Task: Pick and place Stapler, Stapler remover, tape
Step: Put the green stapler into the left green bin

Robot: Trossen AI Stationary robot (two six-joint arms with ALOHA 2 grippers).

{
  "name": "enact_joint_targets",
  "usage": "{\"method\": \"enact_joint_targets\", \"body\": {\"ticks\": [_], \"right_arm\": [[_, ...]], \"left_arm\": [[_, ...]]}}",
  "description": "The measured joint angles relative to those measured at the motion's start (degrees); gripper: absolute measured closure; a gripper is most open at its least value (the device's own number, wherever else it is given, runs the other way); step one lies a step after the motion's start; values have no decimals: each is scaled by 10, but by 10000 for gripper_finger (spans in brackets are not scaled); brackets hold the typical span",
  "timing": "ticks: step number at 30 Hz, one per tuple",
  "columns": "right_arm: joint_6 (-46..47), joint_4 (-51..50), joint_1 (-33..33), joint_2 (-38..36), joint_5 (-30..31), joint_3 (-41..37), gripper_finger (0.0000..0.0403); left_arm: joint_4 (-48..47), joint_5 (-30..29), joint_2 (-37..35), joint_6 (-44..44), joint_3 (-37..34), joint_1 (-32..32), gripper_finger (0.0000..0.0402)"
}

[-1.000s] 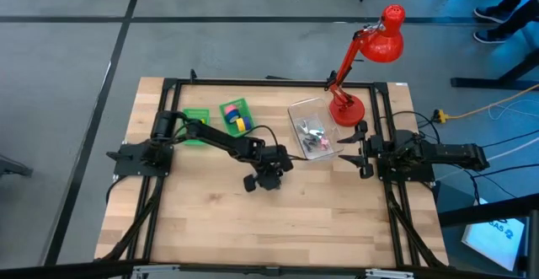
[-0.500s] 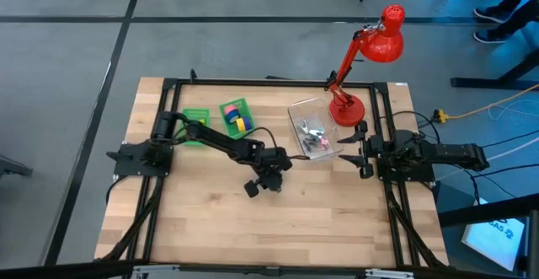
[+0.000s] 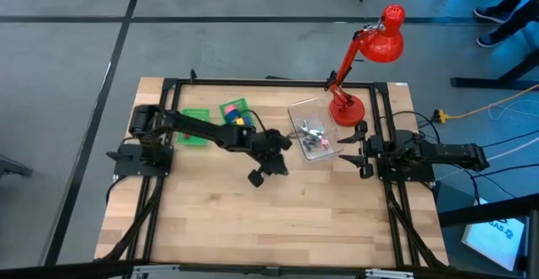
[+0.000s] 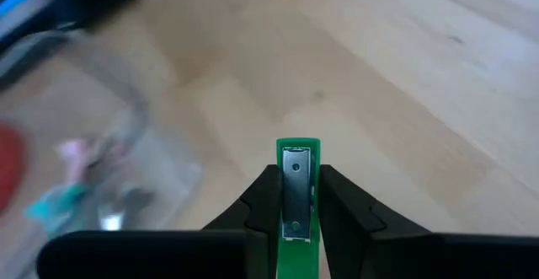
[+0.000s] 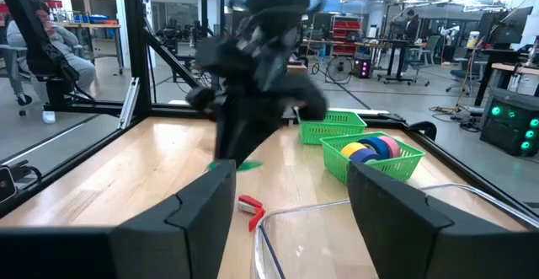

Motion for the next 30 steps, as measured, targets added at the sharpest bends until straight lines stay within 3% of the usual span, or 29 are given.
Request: {"method": "enact_joint_targets", "body": {"ticks": [14, 30], "right_arm": [[0, 0, 0, 0, 0, 0, 171], [0, 0, 0, 0, 0, 0, 171]], "left_arm": [[-78, -199, -126, -202, -23, 54, 350], [-273, -269, -234, -444, -82, 199, 350]]}}
